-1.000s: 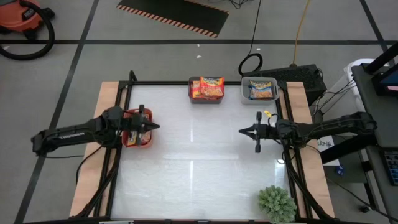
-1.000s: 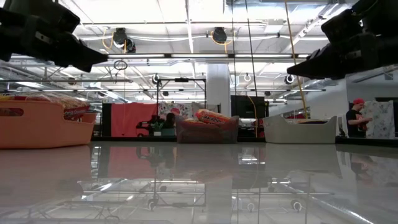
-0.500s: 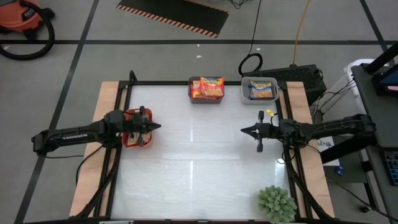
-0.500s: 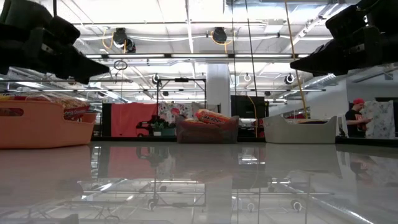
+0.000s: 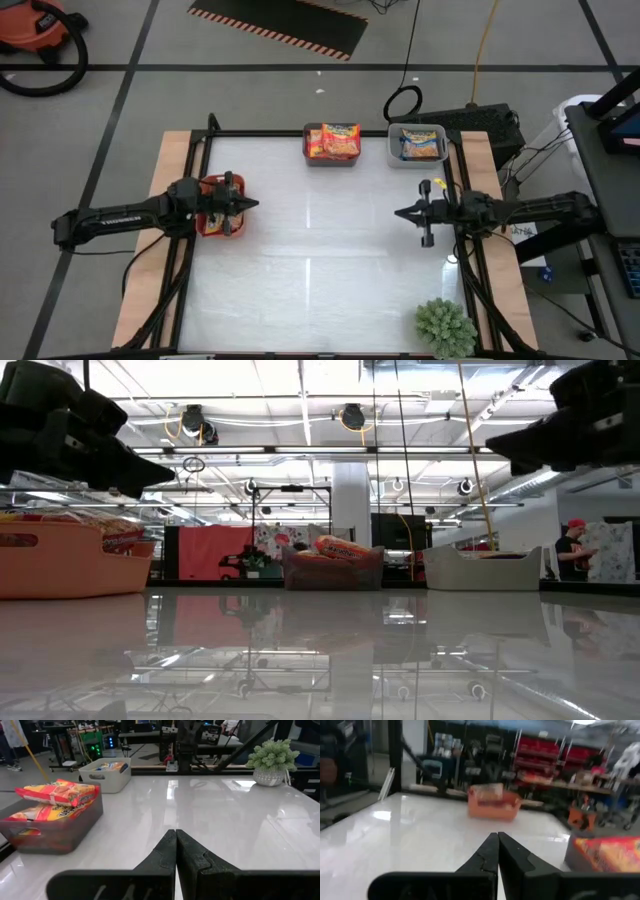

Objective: Sort Maruchan noodles
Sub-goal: Return to Home Position

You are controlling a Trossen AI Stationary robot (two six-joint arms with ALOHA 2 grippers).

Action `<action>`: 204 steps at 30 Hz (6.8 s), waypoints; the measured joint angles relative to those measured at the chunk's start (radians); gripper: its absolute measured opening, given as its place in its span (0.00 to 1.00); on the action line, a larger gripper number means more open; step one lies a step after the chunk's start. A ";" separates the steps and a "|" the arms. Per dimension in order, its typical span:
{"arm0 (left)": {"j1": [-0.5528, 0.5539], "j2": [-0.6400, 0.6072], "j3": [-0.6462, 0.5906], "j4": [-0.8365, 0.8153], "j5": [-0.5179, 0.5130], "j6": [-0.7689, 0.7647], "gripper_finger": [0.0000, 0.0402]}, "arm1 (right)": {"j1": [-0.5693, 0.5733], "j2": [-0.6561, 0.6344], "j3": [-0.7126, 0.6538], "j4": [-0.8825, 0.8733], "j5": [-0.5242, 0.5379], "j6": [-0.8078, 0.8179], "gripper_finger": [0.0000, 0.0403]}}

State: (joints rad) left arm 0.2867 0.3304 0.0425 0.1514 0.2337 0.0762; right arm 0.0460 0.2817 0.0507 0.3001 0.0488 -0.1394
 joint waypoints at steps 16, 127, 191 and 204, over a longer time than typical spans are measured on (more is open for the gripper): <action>0.000 0.003 0.000 0.002 -0.026 0.031 0.01 | 0.000 -0.130 -0.032 -0.117 0.141 -0.015 0.00; -0.440 -0.263 -0.032 -0.034 -0.279 -0.021 0.01 | 0.015 -0.278 -0.036 -0.266 -0.051 0.125 0.00; -0.296 -0.311 -0.032 -0.133 -0.189 -0.003 0.01 | 0.015 -0.278 -0.036 -0.266 -0.051 0.125 0.00; -0.296 -0.311 -0.032 -0.133 -0.189 -0.005 0.01 | 0.014 -0.278 -0.036 -0.266 -0.051 0.125 0.00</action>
State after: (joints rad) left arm -0.0097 0.0196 0.0109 0.0185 0.0444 0.0716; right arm 0.0605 0.0032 0.0151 0.0338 -0.0017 -0.0147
